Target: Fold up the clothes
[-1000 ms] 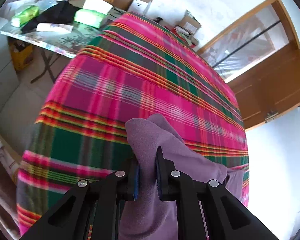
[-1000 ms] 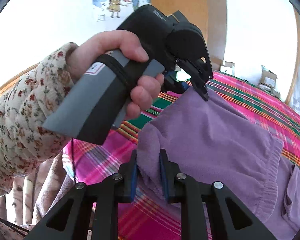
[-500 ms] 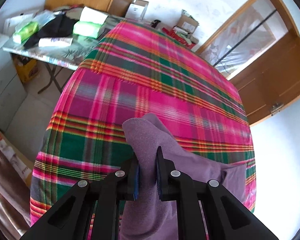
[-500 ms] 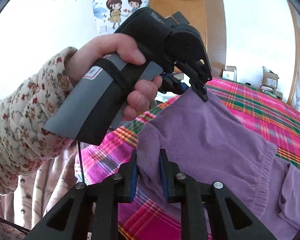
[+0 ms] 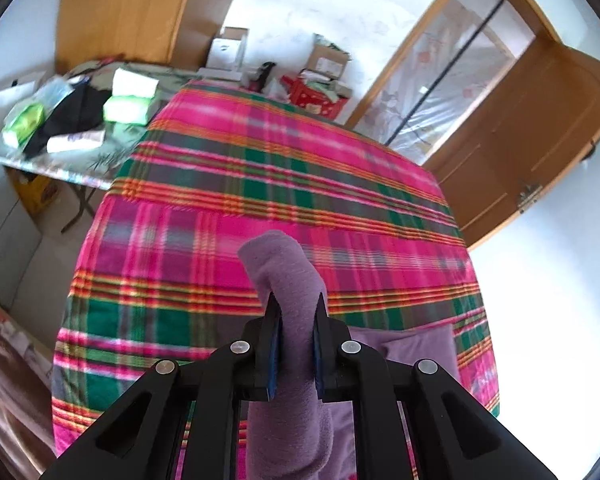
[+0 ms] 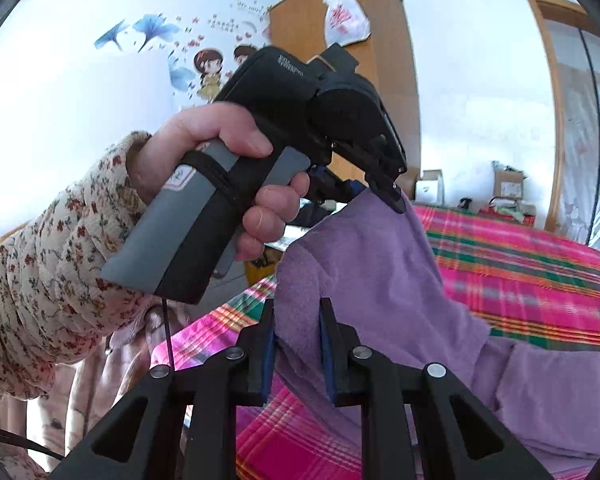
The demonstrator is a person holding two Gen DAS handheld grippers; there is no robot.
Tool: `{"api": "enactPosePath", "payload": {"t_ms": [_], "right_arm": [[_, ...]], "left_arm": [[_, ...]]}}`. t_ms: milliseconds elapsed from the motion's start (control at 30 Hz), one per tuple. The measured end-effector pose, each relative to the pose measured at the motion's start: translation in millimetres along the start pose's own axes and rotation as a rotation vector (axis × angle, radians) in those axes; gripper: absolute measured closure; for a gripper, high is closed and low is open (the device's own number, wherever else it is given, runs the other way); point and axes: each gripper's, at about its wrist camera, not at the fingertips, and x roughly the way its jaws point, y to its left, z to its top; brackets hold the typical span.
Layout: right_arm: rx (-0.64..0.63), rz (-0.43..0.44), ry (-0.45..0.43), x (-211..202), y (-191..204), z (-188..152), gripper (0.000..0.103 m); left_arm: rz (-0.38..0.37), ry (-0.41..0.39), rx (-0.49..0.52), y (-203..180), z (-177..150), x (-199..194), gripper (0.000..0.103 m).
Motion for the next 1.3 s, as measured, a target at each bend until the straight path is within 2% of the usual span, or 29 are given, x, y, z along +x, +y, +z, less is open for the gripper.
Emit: {"api": "enactPosePath", "payload": {"t_ms": [333, 600, 967, 1300], "right_arm": [[0.121, -0.069, -0.115, -62.6, -38.9, 4.2, 0.083], [0.169, -0.157, -0.153, -67.2, -79.3, 22.0, 0.083], [0.259, -0.262, -0.161, -93.9, -121.2, 11.2, 0.083], [0.346, -0.320, -0.129, -98.2, -158.6, -16.5, 0.083]], "left_arm": [[-0.084, 0.017, 0.079, -71.5, 11.4, 16.6, 0.090], [-0.120, 0.058, 0.141, -118.1, 13.9, 39.1, 0.090], [-0.134, 0.147, 0.223, -178.3, 9.2, 83.5, 0.090], [-0.118, 0.240, 0.258, -207.1, -6.5, 128.1, 0.089]]}}
